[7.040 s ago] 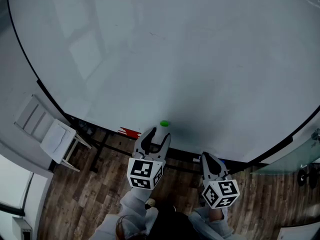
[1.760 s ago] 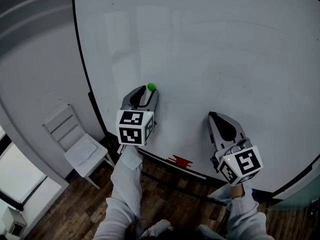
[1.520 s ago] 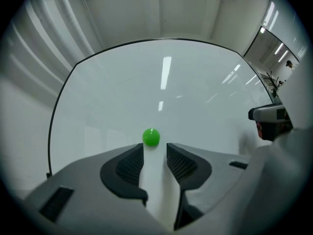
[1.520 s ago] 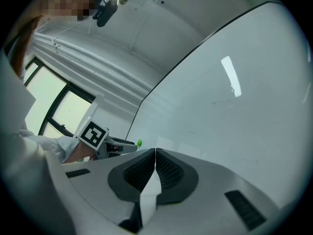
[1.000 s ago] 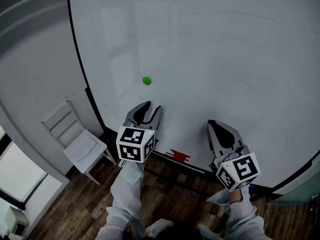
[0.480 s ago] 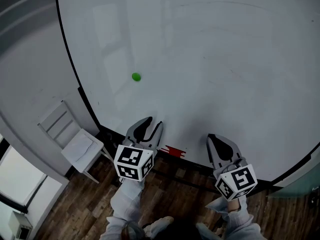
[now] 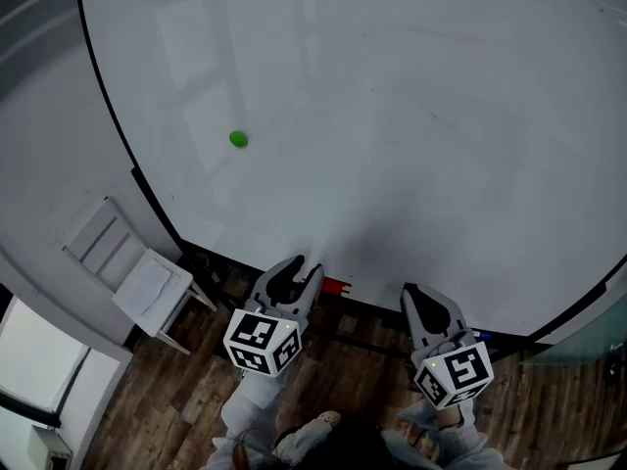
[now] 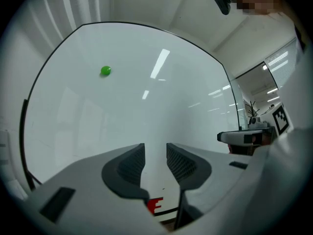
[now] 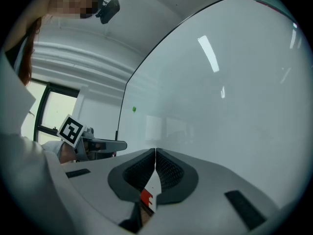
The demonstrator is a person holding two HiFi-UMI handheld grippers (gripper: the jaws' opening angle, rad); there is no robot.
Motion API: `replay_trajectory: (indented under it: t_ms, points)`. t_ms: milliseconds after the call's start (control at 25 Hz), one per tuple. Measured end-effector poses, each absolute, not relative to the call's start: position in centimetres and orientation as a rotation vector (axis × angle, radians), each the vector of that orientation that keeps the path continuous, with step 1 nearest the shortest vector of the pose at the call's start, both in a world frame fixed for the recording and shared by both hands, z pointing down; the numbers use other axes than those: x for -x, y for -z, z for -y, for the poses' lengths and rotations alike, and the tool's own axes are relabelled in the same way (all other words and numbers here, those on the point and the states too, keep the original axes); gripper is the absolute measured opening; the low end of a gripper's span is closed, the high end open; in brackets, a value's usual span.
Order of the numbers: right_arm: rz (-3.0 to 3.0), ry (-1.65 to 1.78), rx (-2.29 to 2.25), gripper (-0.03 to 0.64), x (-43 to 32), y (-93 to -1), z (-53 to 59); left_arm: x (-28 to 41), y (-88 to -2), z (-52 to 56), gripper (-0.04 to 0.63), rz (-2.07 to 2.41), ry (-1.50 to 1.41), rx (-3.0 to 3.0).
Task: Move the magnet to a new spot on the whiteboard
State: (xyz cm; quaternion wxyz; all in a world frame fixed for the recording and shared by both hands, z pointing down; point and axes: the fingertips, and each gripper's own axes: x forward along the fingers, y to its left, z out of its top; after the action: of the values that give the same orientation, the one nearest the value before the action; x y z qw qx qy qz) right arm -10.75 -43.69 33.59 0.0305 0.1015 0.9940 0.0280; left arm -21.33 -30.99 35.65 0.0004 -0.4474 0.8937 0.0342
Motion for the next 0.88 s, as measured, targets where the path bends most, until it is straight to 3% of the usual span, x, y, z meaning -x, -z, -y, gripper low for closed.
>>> replay_trajectory:
  t_ms: [520,880]
  points:
    - [-3.223,0.058,-0.069,0.028,5.9,-41.5,48.4,17.5,-41.5,36.1,0.088,-2.816,-0.283,1.647]
    - [-3.241,0.156,0.015,0.028,4.6,-44.0,51.6,14.9,-45.4,40.2,0.018,-2.776,-0.047,1.775]
